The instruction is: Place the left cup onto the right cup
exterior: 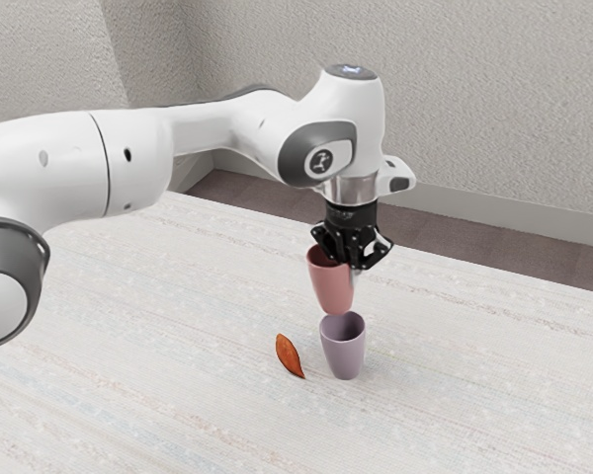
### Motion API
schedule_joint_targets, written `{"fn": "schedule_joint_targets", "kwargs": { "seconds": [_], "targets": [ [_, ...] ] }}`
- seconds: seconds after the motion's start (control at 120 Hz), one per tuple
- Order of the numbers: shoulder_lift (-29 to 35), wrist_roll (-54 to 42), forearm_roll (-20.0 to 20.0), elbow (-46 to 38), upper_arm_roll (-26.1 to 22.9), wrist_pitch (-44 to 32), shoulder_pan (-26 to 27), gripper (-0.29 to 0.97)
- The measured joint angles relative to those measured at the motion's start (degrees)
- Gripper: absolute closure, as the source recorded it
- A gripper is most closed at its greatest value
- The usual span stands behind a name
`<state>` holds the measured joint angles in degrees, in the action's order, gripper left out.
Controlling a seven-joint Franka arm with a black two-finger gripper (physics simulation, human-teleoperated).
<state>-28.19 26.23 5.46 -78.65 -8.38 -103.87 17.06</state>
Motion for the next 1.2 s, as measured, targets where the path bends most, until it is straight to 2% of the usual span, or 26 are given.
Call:
{"fn": "schedule_joint_targets", "kwargs": {
  "seconds": [0.875,1.058,1.2],
  "targets": [
    [-0.77,7.34,-0.86,-3.98,0.03,-2.77,0.95,0.78],
    [-0.26,7.56,-0.88,-4.83,0.03,-4.77,0.88,0.39],
    [1.48,7.75,-1.13,-6.10,0.03,-5.37,0.86,0.20]
  ]
}}
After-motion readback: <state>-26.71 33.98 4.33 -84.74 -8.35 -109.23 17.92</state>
